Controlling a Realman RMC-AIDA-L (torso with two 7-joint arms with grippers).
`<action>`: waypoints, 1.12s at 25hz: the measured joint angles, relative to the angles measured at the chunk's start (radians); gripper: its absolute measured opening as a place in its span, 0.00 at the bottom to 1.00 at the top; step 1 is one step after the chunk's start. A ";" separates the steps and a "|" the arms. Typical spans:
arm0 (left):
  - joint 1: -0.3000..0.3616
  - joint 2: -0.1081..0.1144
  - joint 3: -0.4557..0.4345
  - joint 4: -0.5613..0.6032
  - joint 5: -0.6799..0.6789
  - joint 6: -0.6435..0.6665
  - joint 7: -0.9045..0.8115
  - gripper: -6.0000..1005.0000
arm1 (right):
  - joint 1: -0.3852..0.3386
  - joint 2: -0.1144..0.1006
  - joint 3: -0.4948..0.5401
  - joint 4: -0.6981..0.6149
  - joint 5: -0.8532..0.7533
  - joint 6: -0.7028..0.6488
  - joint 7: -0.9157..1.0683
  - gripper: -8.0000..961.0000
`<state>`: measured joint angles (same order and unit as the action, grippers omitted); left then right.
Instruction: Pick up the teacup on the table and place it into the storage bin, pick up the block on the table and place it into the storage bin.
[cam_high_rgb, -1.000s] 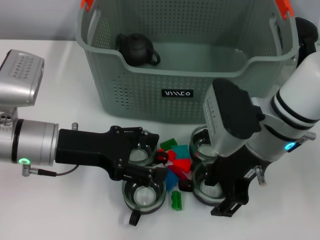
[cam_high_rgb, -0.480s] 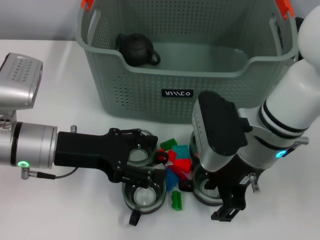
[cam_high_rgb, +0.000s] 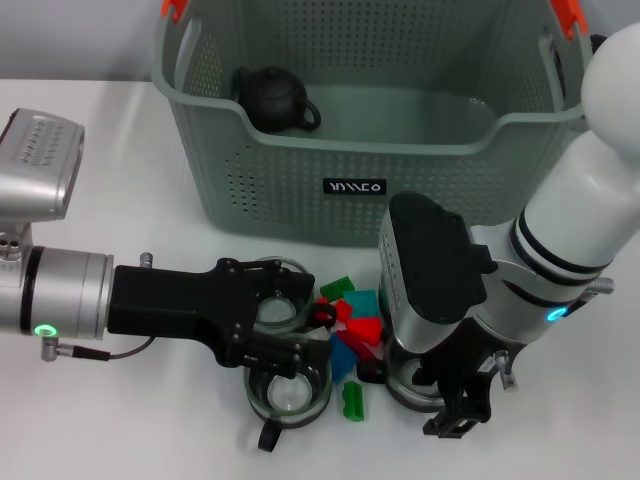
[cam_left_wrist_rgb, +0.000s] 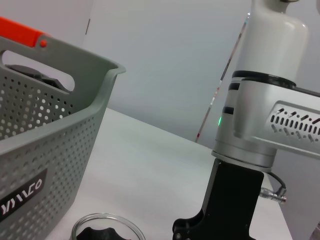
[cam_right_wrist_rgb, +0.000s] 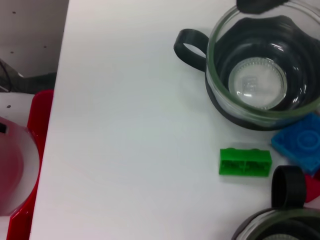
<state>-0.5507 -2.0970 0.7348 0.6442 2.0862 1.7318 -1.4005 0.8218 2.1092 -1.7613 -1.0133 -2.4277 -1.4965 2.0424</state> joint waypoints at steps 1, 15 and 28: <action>0.000 0.000 0.000 0.000 0.000 0.000 0.000 0.95 | -0.001 0.000 -0.002 0.000 0.000 0.001 0.002 0.59; 0.000 0.000 0.000 0.000 0.000 0.000 0.000 0.95 | -0.037 -0.006 0.001 -0.083 -0.001 -0.023 0.003 0.27; 0.002 0.000 -0.002 0.000 0.000 0.006 0.002 0.95 | -0.051 -0.008 0.029 -0.124 0.005 -0.086 0.004 0.07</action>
<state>-0.5486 -2.0969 0.7332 0.6442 2.0862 1.7375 -1.3990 0.7707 2.1016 -1.7319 -1.1372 -2.4222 -1.5820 2.0462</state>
